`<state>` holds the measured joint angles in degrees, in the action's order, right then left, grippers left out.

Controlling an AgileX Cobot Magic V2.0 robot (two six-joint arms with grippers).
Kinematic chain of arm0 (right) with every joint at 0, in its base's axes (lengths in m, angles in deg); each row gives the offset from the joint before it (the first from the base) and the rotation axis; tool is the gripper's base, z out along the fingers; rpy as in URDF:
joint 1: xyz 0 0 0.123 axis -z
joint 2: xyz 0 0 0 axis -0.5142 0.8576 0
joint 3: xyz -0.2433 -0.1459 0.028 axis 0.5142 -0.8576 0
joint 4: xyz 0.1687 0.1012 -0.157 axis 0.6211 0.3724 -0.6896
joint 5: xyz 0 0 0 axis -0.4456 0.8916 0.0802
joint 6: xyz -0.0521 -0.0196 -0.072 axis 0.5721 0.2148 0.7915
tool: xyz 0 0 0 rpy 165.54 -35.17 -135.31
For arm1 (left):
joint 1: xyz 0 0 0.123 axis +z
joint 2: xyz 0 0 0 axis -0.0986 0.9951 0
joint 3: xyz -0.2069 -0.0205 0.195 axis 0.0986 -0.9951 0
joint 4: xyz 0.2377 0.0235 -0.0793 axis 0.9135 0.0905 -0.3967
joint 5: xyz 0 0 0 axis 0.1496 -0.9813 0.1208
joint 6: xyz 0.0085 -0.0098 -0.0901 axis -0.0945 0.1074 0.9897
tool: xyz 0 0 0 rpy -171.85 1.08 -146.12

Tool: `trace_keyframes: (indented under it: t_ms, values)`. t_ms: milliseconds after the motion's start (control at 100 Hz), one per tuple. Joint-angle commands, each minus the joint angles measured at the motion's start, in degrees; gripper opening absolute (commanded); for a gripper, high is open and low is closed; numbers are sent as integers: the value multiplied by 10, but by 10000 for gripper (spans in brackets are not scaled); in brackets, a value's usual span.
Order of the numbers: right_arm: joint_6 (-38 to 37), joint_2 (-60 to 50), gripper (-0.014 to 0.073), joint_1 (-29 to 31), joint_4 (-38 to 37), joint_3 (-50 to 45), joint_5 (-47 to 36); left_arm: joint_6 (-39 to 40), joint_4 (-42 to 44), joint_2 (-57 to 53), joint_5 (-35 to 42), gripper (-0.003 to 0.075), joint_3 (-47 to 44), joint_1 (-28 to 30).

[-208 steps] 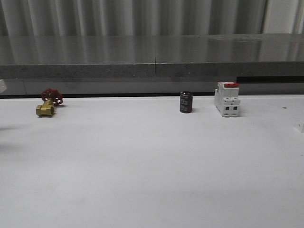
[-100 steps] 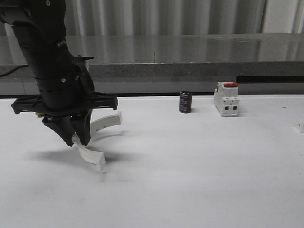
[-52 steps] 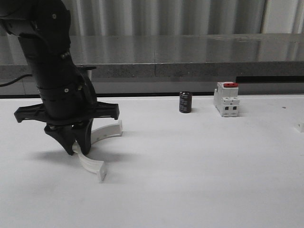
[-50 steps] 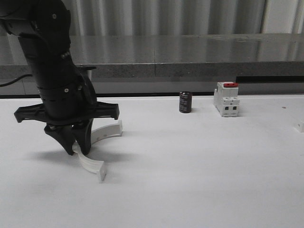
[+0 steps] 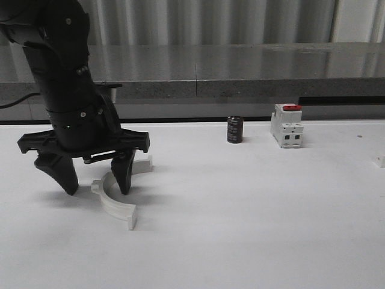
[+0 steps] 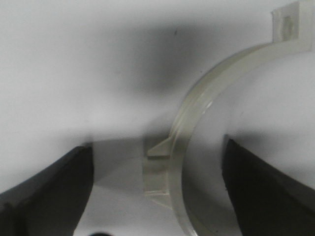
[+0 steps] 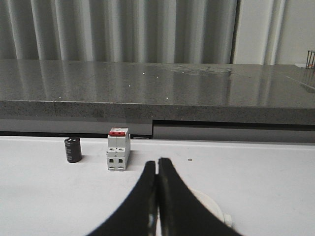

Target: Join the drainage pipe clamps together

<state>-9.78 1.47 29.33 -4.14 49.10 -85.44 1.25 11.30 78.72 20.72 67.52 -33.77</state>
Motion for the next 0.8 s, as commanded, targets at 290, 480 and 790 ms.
trace_keyframes:
  t_ms: [290, 480, 790]
  values:
    - [3, -8, -57, 0, -6, 11, -48, -72, 10, -157, 33, 566, -1, 34]
    - [3, -8, -57, 0, -6, 11, -48, -106, 5, -275, 47, 566, -49, 101]
    - [3, -8, -57, 0, -6, 11, -48, -178, -37, -515, 115, 566, -207, 211]
